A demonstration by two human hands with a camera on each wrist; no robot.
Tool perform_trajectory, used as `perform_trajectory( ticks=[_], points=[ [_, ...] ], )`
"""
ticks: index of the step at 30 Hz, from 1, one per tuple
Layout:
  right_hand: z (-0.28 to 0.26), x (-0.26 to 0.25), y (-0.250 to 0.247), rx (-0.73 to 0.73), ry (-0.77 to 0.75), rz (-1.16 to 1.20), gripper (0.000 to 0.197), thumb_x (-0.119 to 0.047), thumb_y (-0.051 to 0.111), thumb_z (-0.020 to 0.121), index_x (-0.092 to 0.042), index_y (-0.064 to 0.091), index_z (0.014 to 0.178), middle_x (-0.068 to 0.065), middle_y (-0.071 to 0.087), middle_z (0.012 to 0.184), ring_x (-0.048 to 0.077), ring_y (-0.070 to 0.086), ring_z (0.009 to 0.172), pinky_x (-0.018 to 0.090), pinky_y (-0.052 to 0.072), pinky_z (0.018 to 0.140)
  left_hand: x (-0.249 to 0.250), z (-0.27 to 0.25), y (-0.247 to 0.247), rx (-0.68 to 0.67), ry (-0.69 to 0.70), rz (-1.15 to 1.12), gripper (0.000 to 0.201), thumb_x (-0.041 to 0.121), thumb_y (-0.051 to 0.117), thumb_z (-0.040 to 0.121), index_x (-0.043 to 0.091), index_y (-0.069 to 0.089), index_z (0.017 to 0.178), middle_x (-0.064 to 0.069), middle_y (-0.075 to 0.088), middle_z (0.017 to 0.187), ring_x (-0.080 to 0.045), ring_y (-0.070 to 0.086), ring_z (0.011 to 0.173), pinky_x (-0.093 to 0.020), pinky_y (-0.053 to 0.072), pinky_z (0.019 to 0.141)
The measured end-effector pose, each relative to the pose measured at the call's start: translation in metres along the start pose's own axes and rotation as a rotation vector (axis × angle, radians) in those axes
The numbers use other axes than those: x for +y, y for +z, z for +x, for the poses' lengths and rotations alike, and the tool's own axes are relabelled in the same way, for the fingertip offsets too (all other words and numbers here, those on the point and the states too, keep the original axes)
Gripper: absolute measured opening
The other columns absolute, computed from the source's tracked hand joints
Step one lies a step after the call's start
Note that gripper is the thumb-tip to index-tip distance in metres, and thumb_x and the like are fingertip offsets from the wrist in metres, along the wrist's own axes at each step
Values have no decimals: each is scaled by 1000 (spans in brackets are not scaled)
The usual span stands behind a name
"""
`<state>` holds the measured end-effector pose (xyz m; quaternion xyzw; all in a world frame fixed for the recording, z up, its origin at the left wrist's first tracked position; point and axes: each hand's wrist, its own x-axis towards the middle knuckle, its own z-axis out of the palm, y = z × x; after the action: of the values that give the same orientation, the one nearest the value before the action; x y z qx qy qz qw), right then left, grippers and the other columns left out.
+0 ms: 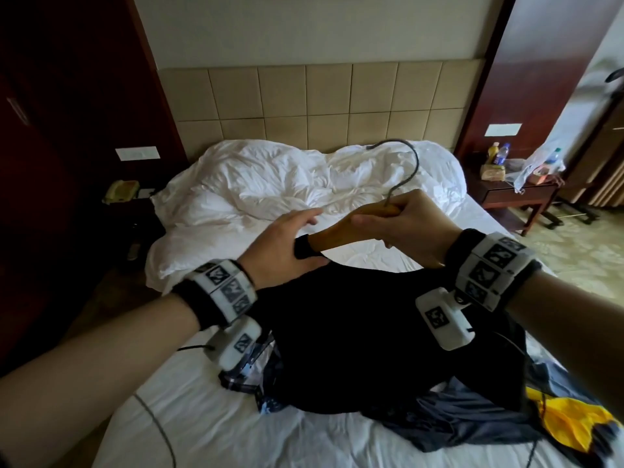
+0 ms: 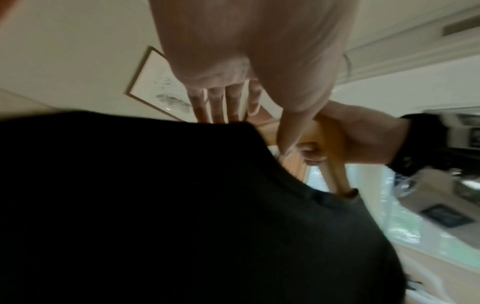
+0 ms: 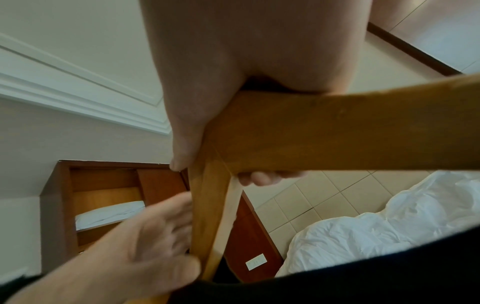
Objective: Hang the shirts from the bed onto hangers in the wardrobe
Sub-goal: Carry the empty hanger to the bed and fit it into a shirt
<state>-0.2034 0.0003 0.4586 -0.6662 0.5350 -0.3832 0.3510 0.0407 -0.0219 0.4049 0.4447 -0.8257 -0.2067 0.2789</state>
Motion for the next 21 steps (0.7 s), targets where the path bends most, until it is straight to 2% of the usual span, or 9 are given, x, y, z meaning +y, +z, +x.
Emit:
perform_trajectory(
  ticks=[3, 5, 7, 8, 10, 12, 14, 17, 21],
  points=[
    [4, -4, 11, 20, -40, 1, 25, -45, 84, 70, -23, 80, 82, 7, 75, 80, 23, 64, 67, 33, 53, 62, 43, 21, 19, 69, 14, 77, 64, 31, 79, 76, 27, 50, 133, 4, 63, 119, -18, 60, 111, -41, 50, 94],
    [6, -5, 15, 32, -53, -20, 43, -53, 82, 64, -14, 78, 82, 6, 75, 79, 30, 69, 75, 38, 56, 65, 56, 30, 29, 193, -27, 92, 39, 27, 75, 75, 28, 56, 110, 5, 69, 96, -22, 66, 93, -42, 55, 80],
    [6, -7, 13, 41, -34, -43, 53, -59, 80, 60, -12, 77, 83, 6, 75, 76, 27, 70, 75, 42, 58, 70, 62, 36, 32, 284, -63, 56, 23, 23, 68, 72, 31, 52, 87, 8, 63, 72, -25, 65, 76, -42, 55, 69],
    [5, -7, 11, 42, -30, -77, 52, -59, 79, 61, -13, 76, 84, 5, 74, 75, 23, 70, 73, 42, 58, 73, 64, 38, 33, 295, -71, 47, 22, 21, 66, 71, 31, 50, 82, 9, 59, 67, -25, 63, 71, -43, 55, 66],
    [2, -6, 7, 76, -74, -185, 42, -52, 81, 66, -16, 72, 87, 1, 72, 76, 16, 68, 73, 38, 57, 75, 66, 38, 30, 280, -69, 58, 22, 18, 69, 70, 27, 51, 81, 8, 56, 65, -26, 62, 70, -42, 54, 65],
    [-3, -3, 1, 95, -120, -262, 44, -48, 84, 67, -22, 65, 99, -7, 70, 88, 11, 66, 82, 30, 54, 76, 65, 37, 22, 275, -67, 53, 26, 23, 75, 69, 25, 53, 81, 5, 61, 69, -25, 63, 73, -40, 54, 66],
    [-9, 3, -11, -7, -93, -324, 53, -48, 85, 69, -26, 61, 111, -10, 66, 98, 6, 63, 87, 23, 50, 78, 61, 38, 11, 283, -108, 39, 28, 23, 79, 65, 20, 60, 86, 3, 68, 77, -22, 65, 79, -38, 55, 72],
    [-24, 28, -34, -176, -4, -446, 44, -49, 82, 73, -29, 63, 108, -9, 65, 97, 7, 62, 88, 25, 49, 79, 55, 39, -12, 303, -185, 24, 32, 14, 82, 66, 18, 66, 94, -1, 70, 89, -21, 65, 87, -33, 52, 80],
    [-42, 73, -53, -136, 35, -424, 40, -36, 84, 76, -28, 62, 109, -7, 66, 93, 10, 62, 86, 23, 42, 76, 54, 39, -34, 368, -209, 13, 40, 9, 83, 70, 23, 64, 103, 1, 63, 95, -15, 57, 89, -26, 42, 77]
  ],
)
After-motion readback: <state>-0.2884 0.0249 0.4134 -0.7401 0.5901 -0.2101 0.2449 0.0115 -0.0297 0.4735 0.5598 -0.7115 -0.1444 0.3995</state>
